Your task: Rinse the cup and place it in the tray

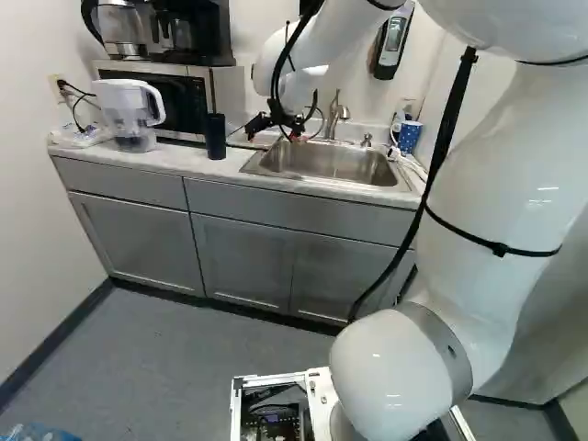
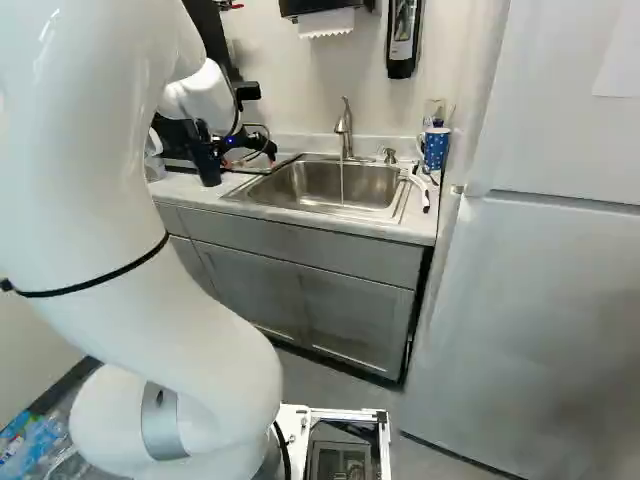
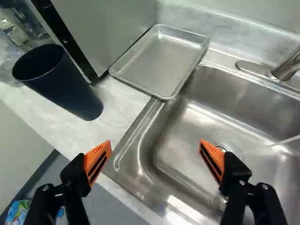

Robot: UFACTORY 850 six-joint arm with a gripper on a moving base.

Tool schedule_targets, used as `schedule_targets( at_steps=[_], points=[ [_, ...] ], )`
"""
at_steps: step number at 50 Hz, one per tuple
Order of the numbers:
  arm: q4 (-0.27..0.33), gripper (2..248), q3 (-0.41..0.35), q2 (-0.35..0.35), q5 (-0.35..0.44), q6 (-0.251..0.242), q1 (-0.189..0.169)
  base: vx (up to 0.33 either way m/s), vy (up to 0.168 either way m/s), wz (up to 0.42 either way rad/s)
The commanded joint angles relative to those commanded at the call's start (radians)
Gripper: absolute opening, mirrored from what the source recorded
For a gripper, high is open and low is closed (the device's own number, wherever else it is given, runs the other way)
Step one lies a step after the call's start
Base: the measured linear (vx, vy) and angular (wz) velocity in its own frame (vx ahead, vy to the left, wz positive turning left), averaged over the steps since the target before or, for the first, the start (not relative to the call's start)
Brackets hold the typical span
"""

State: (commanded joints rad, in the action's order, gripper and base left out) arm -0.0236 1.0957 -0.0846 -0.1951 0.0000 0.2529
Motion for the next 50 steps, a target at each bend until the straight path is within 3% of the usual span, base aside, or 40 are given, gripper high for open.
schedule_targets(
  at_steps=[50],
  points=[
    [0.0, 247, 0.039, -0.055, 0.025, 0.0, 0.135, 0.0, 0.0, 0.0]
  ],
)
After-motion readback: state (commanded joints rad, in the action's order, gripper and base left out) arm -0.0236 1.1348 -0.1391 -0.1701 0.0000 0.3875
